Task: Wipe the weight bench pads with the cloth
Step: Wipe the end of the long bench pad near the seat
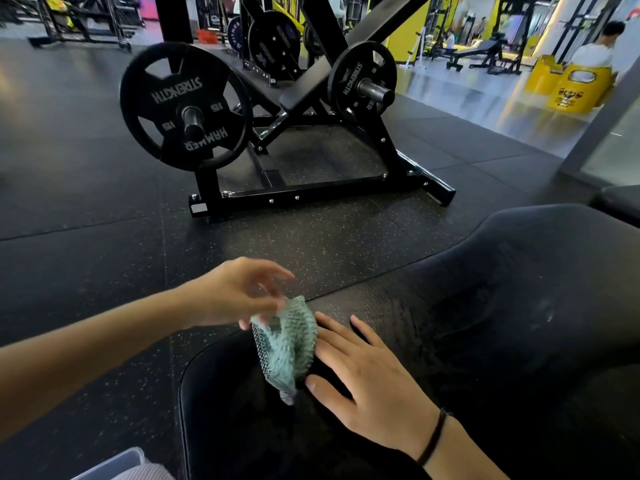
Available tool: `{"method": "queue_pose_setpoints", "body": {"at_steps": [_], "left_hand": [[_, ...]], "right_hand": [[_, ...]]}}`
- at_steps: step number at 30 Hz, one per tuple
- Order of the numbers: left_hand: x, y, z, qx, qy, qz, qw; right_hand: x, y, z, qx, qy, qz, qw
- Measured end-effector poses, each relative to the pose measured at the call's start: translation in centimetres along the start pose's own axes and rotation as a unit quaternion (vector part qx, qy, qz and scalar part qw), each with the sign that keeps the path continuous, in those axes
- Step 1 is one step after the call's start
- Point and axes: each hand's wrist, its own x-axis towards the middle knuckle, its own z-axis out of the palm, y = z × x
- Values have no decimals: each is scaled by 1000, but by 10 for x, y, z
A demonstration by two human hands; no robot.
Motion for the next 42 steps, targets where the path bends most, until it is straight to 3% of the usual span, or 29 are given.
{"method": "queue_pose_setpoints", "body": {"at_steps": [2, 5, 9, 15, 21, 25, 29, 36, 42], "left_hand": [[6, -16, 7, 92, -26, -3, 995], [18, -22, 23, 53, -110, -34, 992], [44, -20, 33, 116, -89, -67, 987], [89, 19, 57, 101, -56, -80, 990], [155, 67, 82, 38, -19, -83, 996], [127, 48, 66, 80, -103, -101, 986], [83, 8, 35, -9, -201, -169, 965], [100, 21, 54, -35, -105, -195, 974], [186, 77, 97, -9, -74, -76, 994]], "right_hand": [[-1, 1, 0, 8, 4, -3, 1000], [-1, 5, 0, 31, 36, -7, 999], [-11, 31, -13, 15, 92, 25, 995], [-39, 73, -37, -100, -70, 164, 979], [-40, 71, -35, -95, -63, 184, 976], [-41, 74, -33, -105, -63, 181, 976], [-40, 71, -34, -92, -57, 179, 978], [-41, 75, -31, -77, -36, 169, 982], [-40, 77, -32, -45, -30, 164, 985]]}}
